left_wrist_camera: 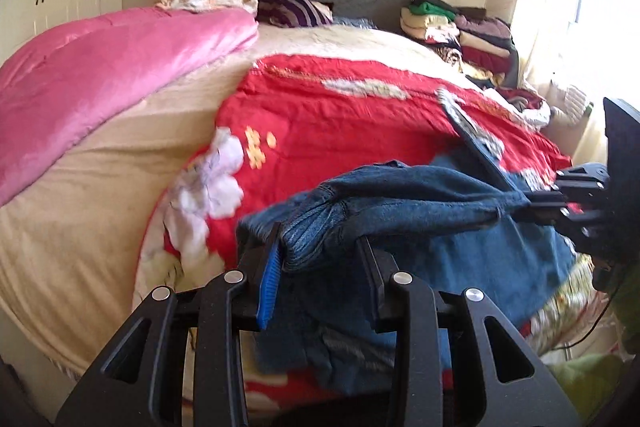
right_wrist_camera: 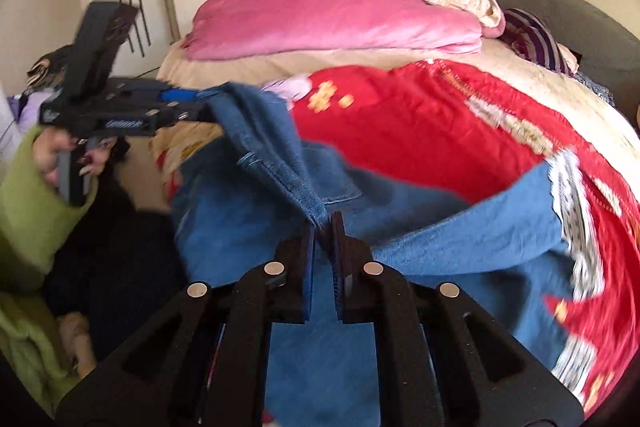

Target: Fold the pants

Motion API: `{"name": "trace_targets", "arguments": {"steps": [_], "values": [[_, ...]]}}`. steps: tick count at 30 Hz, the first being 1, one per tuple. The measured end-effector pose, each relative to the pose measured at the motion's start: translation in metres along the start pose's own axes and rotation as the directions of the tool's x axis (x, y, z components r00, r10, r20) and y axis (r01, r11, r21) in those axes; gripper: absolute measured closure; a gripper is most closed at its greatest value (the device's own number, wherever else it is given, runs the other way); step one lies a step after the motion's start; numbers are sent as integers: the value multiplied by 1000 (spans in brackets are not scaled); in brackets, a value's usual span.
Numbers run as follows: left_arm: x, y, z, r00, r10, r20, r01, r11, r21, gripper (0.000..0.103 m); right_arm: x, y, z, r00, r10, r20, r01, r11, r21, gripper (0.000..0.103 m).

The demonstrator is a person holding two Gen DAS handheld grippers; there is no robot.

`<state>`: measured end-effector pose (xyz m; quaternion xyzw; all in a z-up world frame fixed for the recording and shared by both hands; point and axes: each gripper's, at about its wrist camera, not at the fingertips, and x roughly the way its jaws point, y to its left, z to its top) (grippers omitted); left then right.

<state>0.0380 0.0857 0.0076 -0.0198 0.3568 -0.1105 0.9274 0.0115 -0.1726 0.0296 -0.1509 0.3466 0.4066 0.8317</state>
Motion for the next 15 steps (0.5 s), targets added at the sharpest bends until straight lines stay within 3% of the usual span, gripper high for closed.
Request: {"name": "trace_targets", "arguments": {"steps": [10,15], "values": [[-3,2,-33,996,18,-83,-17,1000,16,69,5,41,-44,995,78,-63,-74,995,59,99],[-3,19,-52,989,33,-145,-39,998,-44,66,15,50,-53,989,78,-122,-75,997,28,101]]}}
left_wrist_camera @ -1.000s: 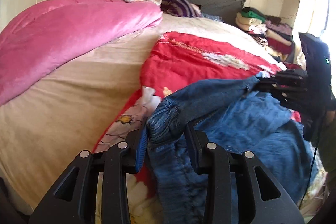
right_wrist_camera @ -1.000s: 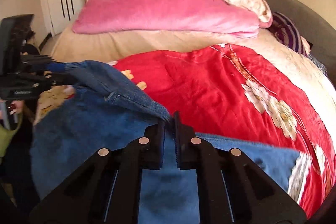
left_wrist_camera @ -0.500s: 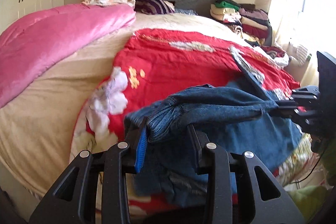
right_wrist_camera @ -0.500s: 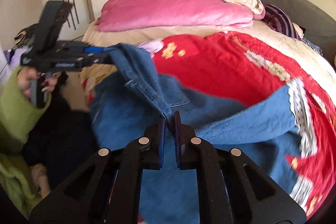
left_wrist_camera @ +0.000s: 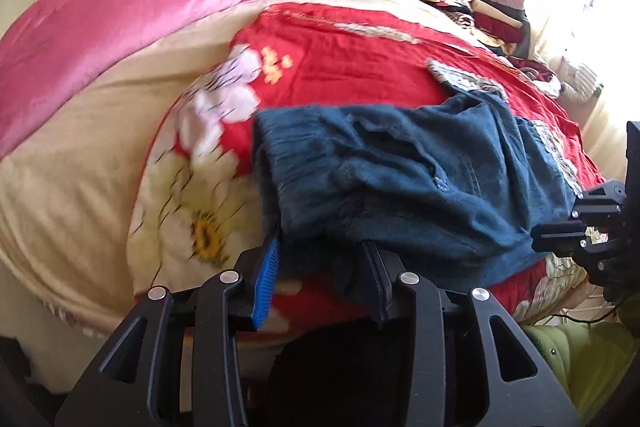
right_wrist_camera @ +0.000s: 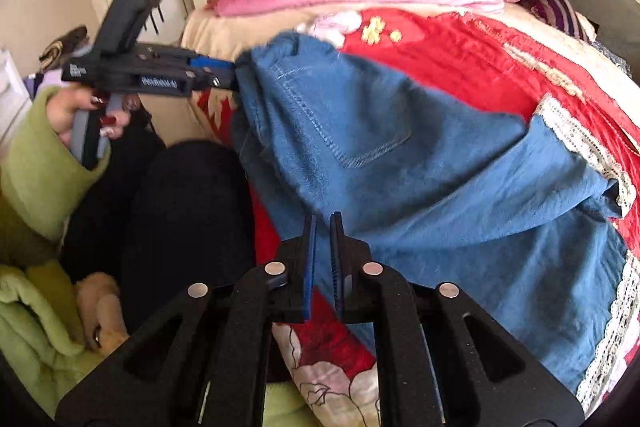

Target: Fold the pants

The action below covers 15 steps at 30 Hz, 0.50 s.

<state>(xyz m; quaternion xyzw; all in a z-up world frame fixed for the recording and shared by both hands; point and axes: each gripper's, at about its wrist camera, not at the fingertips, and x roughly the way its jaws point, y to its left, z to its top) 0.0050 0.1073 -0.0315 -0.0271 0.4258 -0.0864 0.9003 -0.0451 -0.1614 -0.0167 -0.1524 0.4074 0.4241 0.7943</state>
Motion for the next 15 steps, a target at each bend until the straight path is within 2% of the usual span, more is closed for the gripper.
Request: {"name": "trace_targets", "arguments": {"steps": [2,4,8,11,13,14,15], "values": [[-11,8,-4,1000,14,13,-14,999,-29,66,3,6,-1,999,40,-5,-40,999,-8,101],[-24,14,-5,998,40,38,-38,998,-51,66,6,15,-3,1000,19,-20,-20,999,-47,101],[-53,12,2,992,52,112,-46,997,-63,67,-9,9,1,999,16,46,-15,1000,-23,101],[-52,-6,15,992,9,129,-4,999,-40,67,-14,-2,11,997,-12,77,13,1000,-8,100],[-42,-28,31,989,-59,135,60,998,0,67,-10,-8,19,996,-12,84,12,1000,5,100],[-34,-40,38,987,-97,130,95,995,25,67,-6,-11,22,997,-7,82,6,1000,15,97],[-27,-46,40,987,-105,118,102,994,36,67,4,-16,25,998,-12,61,10,999,41,94]]}}
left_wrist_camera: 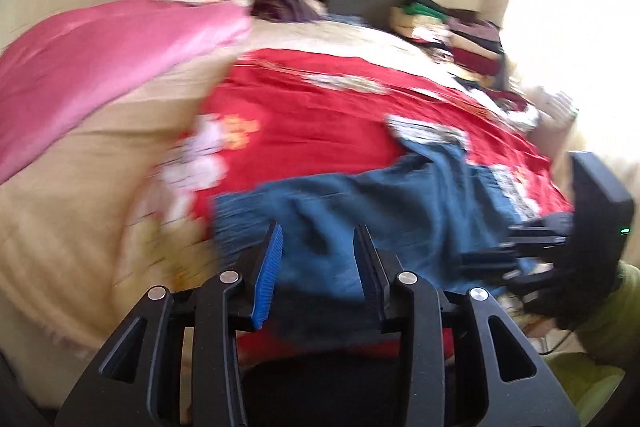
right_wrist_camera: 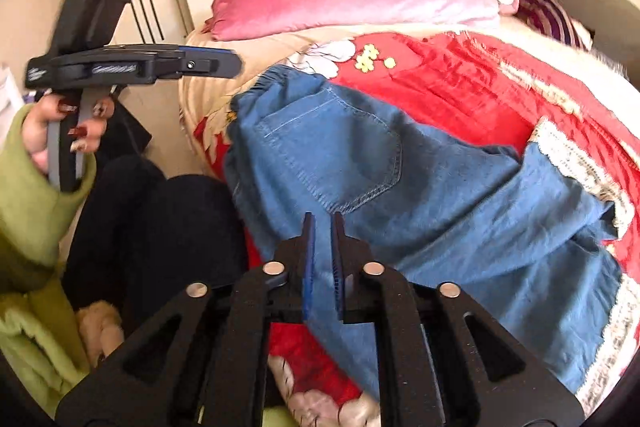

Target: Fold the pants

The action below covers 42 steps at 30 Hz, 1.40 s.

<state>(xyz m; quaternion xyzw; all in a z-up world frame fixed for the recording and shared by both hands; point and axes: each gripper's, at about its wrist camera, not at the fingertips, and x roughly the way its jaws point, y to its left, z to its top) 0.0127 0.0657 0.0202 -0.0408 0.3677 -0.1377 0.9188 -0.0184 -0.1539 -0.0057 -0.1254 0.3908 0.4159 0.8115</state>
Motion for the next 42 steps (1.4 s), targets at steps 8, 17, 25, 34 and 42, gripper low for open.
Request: {"name": "trace_targets", "arguments": {"steps": [8,17,25,34,42], "values": [[64,0,-36,979,81,-186,-78,997,22,67,35,-19,-27,988,-2,-156,23,990,137,82],[19,-6,-25,997,51,-56,-51,999,-5,44,-35,-46,-14,998,-58,32,49,971,236,61],[1,-46,-12,1000,-16,-5,16,998,67,28,-68,-99,-18,971,-230,61,192,909,371,45],[46,-97,-17,977,-182,-109,192,977,94,29,-73,-134,0,942,-331,49,286,872,398,36],[103,-127,-15,952,-242,-187,258,964,64,30,-37,-178,53,943,-334,-3,311,876,369,31]]}}
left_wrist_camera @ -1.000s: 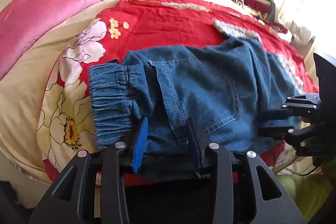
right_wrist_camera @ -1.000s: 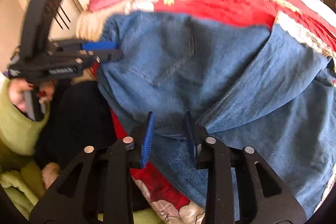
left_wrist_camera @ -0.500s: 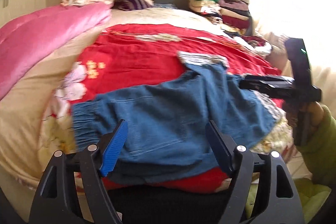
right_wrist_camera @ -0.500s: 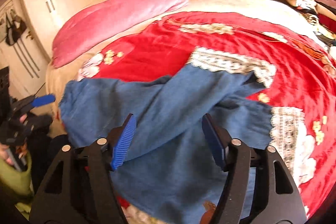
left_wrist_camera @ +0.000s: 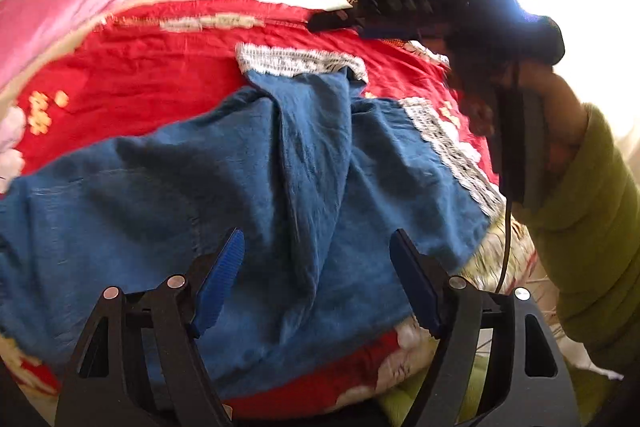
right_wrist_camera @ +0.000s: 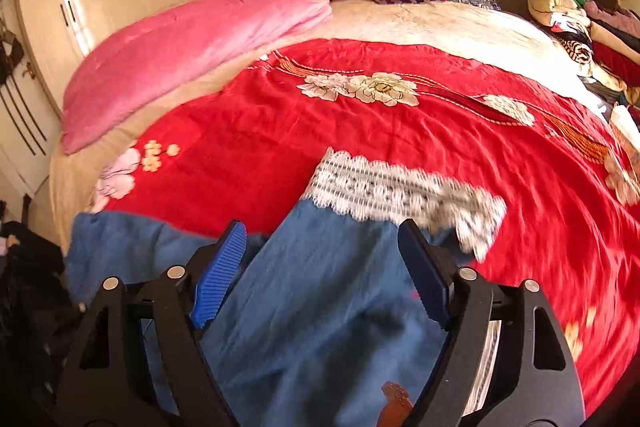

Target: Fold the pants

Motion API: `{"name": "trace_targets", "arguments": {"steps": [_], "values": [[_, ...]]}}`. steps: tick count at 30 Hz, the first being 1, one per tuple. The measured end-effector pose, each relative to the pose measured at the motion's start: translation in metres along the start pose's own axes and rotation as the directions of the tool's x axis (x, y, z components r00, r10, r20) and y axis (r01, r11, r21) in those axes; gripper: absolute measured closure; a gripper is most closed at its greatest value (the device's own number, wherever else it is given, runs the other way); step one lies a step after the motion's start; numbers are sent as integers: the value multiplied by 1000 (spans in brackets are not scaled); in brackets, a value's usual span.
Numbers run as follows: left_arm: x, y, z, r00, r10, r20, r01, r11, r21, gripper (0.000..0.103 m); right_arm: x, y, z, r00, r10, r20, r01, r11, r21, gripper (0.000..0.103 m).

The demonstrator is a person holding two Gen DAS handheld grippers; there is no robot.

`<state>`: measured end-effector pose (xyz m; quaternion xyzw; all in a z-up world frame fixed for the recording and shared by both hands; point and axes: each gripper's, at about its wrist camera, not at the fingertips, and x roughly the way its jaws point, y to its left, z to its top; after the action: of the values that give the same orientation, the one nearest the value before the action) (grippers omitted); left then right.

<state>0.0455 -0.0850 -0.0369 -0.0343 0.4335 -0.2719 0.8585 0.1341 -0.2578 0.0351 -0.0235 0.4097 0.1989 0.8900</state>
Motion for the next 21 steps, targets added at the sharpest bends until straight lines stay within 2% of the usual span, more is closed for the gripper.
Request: {"name": "trace_targets", "arguments": {"steps": [1,3,4,6,8,12,17,19,20,21], "values": [[7,3,2,1000,-4,-6,4,1000,-19,31,10,0,6,1000,-2,-17,1,1000,-3,31],[18,7,3,1000,-9,-20,8,999,-40,51,29,1,14,998,-7,-56,7,1000,-13,30],[22,7,2,1000,-13,-24,12,999,-43,57,38,3,17,997,-14,-73,12,1000,-19,30],[29,5,-1,998,-42,-44,40,998,-41,78,57,8,23,994,-34,-106,29,999,-46,30],[34,2,-6,995,-81,-64,79,996,-30,88,76,13,29,990,-51,-131,43,997,-65,30],[35,-11,-13,994,-86,-69,88,996,24,88,107,20,39,982,-99,-160,85,992,-90,30],[36,-9,-12,992,-107,-72,108,994,13,88,147,20,44,961,-158,-226,140,986,-93,31],[36,-9,-11,991,-113,-72,114,993,10,88,155,16,43,957,-188,-219,168,980,-110,49],[37,-6,-11,990,-118,-72,119,993,8,88,155,12,43,958,-194,-211,173,978,-115,70],[37,-4,-11,990,-126,-71,126,992,-2,88,154,7,43,959,-189,-210,170,980,-106,85]]}}
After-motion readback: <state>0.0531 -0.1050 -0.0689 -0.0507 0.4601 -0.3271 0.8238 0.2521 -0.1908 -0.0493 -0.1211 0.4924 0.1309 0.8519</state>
